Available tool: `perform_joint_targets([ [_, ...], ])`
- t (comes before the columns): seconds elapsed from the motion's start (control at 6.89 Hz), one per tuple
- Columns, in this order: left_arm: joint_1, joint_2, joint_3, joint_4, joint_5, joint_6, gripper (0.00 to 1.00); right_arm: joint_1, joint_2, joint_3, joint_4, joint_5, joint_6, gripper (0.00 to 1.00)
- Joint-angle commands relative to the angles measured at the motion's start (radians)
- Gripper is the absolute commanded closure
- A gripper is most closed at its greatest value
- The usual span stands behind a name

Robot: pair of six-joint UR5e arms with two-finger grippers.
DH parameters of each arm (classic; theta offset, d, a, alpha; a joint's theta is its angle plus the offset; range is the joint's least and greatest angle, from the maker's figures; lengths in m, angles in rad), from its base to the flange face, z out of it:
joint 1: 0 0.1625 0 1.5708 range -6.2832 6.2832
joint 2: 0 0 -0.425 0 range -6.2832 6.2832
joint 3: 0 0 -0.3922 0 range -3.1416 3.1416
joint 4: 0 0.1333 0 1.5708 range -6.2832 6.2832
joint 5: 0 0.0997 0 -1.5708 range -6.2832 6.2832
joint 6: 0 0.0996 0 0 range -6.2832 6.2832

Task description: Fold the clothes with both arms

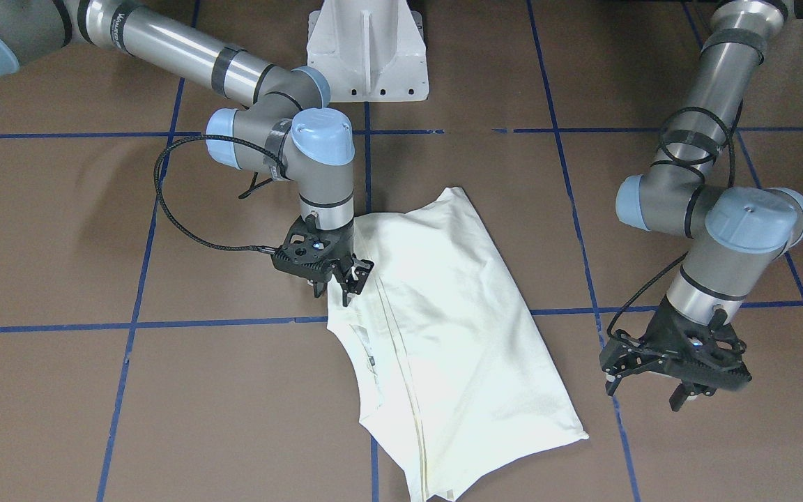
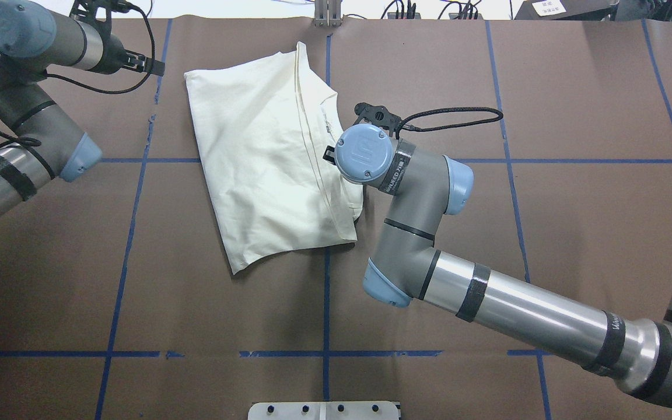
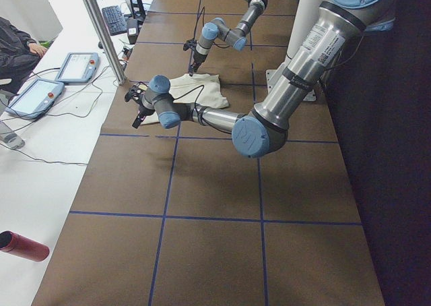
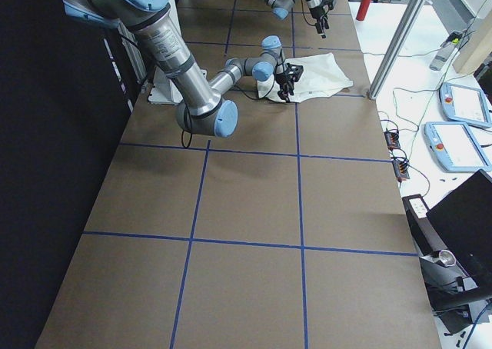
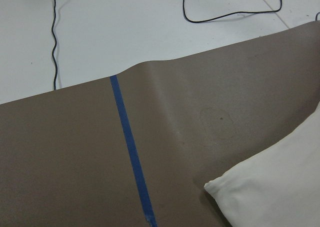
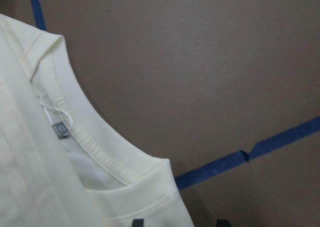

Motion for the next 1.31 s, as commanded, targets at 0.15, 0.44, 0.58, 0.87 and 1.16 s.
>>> perform_joint_targets([
  [0.15,0.001,0.004,0.0,-0.002,0.0,-0.001,0.0,-0.013,-0.003,-0.001,-0.002,-0.024,0.002,0.49],
  [0.44,0.001,0.004,0.0,-0.006,0.0,-0.001,0.0,-0.015,-0.005,-0.001,-0.002,-0.029,0.002,0.56],
  [0.58,0.003,0.006,0.0,-0.006,0.0,-0.001,0.0,-0.015,0.0,0.0,-0.001,-0.029,0.008,0.91],
  [0.87,0.003,0.004,-0.002,-0.008,0.0,-0.009,0.0,-0.015,0.0,0.0,-0.001,-0.03,0.015,1.0],
  [1.16,0.009,0.018,-0.029,-0.008,0.0,-0.033,0.0,-0.01,-0.005,0.017,-0.002,-0.03,0.011,1.0],
])
